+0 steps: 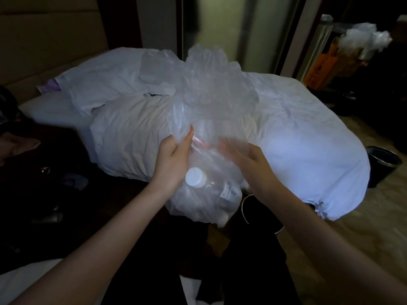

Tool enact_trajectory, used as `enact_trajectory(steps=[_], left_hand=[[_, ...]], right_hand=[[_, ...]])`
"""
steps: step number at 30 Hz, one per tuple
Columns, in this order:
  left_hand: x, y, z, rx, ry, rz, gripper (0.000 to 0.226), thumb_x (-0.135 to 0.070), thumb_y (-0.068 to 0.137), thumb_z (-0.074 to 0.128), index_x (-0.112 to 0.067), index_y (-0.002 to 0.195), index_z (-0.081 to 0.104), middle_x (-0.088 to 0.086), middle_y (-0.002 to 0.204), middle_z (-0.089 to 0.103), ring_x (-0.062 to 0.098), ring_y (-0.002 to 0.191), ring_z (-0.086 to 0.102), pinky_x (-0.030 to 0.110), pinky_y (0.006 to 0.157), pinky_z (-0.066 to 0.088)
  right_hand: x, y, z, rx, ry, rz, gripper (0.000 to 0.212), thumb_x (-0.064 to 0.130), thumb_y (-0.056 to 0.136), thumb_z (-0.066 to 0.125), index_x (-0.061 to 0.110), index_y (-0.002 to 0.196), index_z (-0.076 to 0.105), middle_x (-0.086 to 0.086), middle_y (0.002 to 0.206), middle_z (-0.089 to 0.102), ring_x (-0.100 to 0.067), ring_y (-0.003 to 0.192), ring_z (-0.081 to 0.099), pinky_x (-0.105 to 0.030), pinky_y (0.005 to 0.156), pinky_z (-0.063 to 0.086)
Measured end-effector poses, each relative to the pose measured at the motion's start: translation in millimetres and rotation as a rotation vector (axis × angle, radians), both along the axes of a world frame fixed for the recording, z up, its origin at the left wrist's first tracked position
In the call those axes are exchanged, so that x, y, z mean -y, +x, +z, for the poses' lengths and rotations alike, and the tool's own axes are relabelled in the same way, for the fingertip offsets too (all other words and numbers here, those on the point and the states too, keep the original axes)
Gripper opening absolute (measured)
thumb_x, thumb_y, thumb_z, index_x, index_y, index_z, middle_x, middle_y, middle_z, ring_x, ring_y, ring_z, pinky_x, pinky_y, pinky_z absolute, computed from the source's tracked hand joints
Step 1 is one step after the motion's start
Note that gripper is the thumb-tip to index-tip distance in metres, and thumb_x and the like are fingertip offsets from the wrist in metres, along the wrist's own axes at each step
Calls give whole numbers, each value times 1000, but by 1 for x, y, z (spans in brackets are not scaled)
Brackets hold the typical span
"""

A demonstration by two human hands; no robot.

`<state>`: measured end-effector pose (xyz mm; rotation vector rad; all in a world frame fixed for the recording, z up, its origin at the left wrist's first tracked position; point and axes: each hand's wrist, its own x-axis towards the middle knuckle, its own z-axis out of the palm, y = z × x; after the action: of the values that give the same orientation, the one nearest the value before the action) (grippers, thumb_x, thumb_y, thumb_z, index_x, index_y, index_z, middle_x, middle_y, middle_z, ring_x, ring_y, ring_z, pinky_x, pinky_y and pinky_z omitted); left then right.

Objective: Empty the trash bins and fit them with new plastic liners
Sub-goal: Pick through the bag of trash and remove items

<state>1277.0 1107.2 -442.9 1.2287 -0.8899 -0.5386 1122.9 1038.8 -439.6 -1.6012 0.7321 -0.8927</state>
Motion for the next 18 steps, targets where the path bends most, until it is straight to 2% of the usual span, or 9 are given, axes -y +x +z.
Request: enact_trajectory(steps=[2, 5, 7, 8, 11, 12, 14, 16, 18], left_hand=[[1, -1, -1, 13, -6, 17, 53, -31, 101, 52, 12, 70, 56, 12, 75, 51, 22, 73, 47, 33, 70, 39], [3, -4, -6, 65, 4, 13, 55, -33, 101, 50, 10, 68, 53, 8, 68, 47, 18, 66, 45, 28, 63, 38], [4, -6, -8, 131, 46, -6, 54, -36, 102, 47, 6, 69, 51, 1, 58, 48, 10, 58, 49, 18, 59, 40], [4, -8, -8, 162, 58, -30, 48, -36, 103, 45, -4, 70, 55, -9, 56, 53, 4, 58, 53, 14, 61, 42], [5, -15, -12, 139, 59, -169, 32, -38, 104, 40, -22, 106, 67, -11, 95, 73, 0, 96, 67, 16, 89, 48], [3, -18, -12, 135, 63, -189, 36, -43, 103, 39, -21, 109, 67, -7, 100, 73, 0, 100, 66, 15, 90, 49], [4, -21, -11, 191, 129, -174, 64, -61, 94, 35, -6, 97, 68, 11, 93, 72, 9, 89, 68, 21, 84, 52], [2, -26, -11, 306, 215, -152, 86, -76, 83, 27, 3, 76, 61, 17, 72, 66, 21, 70, 66, 39, 77, 52], [0, -31, -13, 399, 217, -177, 72, -77, 80, 30, -12, 60, 54, 7, 56, 58, 16, 54, 57, 40, 64, 49]], right_hand=[[-5, 5, -3, 27, 30, -50, 28, 32, 98, 58, 16, 86, 78, -1, 76, 67, -11, 74, 64, -24, 71, 51], [-12, 13, -1, 109, 112, -81, 36, 34, 102, 51, 15, 88, 78, -1, 84, 74, -12, 81, 70, -19, 71, 53], [-13, 18, 0, 125, 116, -104, 39, 34, 103, 49, 18, 79, 75, 4, 79, 75, -7, 76, 70, -14, 65, 51], [-15, 21, 1, 123, 113, -110, 40, 34, 103, 49, 20, 73, 72, 7, 73, 71, -5, 70, 67, -14, 64, 49], [-18, 26, 0, 140, 108, -37, 44, 31, 103, 50, 24, 61, 61, 9, 60, 55, -4, 58, 52, -17, 59, 43], [-19, 27, 0, 132, 89, -27, 48, 28, 104, 49, 26, 56, 59, 10, 57, 52, -3, 55, 50, -17, 57, 42], [-18, 29, -3, 101, 52, -32, 54, 20, 104, 47, 26, 51, 55, 10, 53, 49, -4, 53, 48, -19, 54, 41], [-19, 30, -1, 73, 25, -39, 50, 14, 101, 47, 23, 52, 49, 5, 53, 45, -9, 54, 47, -22, 56, 39], [-20, 28, -4, 65, 26, -49, 40, 10, 92, 49, 23, 55, 52, 9, 52, 51, -6, 54, 51, -23, 55, 42]])
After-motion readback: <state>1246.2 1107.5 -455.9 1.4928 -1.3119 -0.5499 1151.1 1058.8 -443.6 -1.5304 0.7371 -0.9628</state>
